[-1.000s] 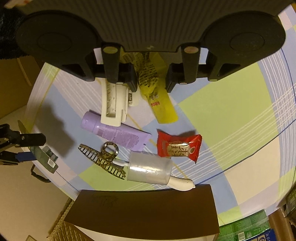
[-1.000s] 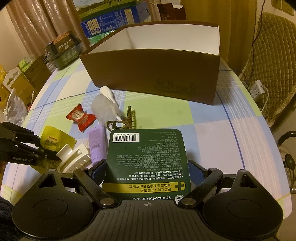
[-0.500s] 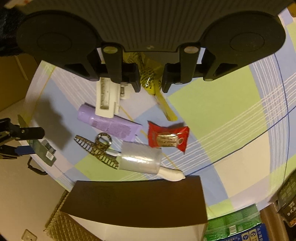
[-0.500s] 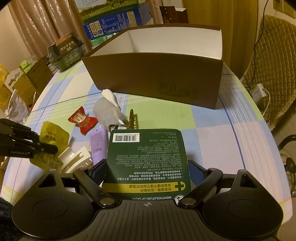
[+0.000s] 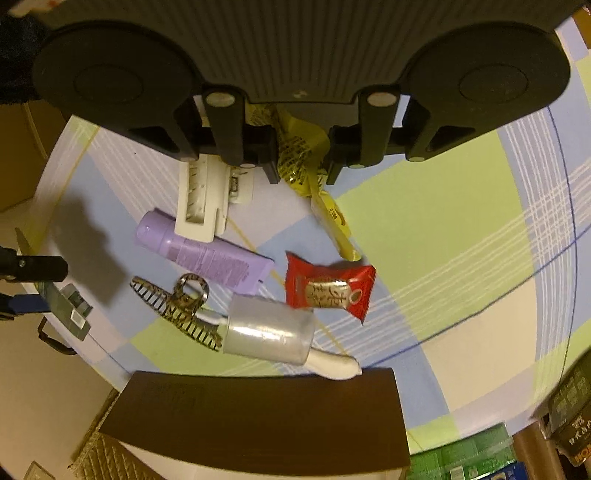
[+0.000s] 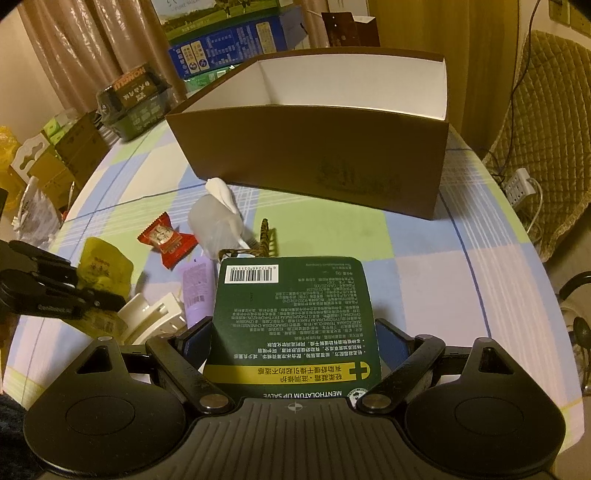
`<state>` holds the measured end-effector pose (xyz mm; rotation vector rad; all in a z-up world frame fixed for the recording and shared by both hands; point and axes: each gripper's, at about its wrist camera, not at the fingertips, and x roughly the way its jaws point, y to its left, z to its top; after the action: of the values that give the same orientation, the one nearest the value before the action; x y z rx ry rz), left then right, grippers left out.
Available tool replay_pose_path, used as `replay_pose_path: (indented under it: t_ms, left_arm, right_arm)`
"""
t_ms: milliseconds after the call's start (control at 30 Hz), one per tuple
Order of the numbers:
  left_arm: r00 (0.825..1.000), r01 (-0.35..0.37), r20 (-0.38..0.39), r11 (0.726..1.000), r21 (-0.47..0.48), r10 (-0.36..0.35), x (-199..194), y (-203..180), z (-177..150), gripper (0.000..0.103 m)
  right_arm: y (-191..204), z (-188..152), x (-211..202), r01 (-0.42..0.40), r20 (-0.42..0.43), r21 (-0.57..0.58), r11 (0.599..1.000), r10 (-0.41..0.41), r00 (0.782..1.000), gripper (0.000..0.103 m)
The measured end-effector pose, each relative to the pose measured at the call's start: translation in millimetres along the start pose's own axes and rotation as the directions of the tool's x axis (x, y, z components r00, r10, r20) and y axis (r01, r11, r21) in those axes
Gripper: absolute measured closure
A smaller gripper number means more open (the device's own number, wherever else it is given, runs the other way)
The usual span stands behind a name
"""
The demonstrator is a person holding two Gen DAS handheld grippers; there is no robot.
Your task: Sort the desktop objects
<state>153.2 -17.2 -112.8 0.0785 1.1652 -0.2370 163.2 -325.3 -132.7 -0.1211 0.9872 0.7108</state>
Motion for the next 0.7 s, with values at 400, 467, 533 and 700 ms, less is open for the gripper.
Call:
replay_pose_path:
  t_ms: [400, 467, 533, 700]
  left_arm:
    - [0.989, -0.027, 0.147, 0.999, 0.016, 0.025, -48.3, 7.0, 35.5, 0.083]
    - [0.983, -0.025, 0.184, 0.999, 0.025, 0.020, -57.0, 6.4, 48.2, 0.083]
    - [0.976, -0.021, 0.217, 0.999, 0.038, 0.012, -64.7, 5.0, 60.7, 0.083]
    - [0.958, -0.007, 0.286, 0.997, 0.075, -0.015, -74.1, -3.7, 96.5, 0.083]
  right_arm:
    - [-1.7, 24.2, -9.8, 0.004, 0.043, -0.022, 1.000, -0.003, 0.999, 0.016]
    - [-1.6, 32.4, -12.6, 0.005, 0.056, -0.035, 0.999, -0.003, 0.998, 0.016]
    - [-1.7, 41.6, -15.3, 0.005, 0.072, -0.049, 0.999, -0.002, 0.997, 0.016]
    - [-1.2, 63.3, -19.8, 0.004, 0.103, -0.087, 0.996, 0.005, 0.995, 0.016]
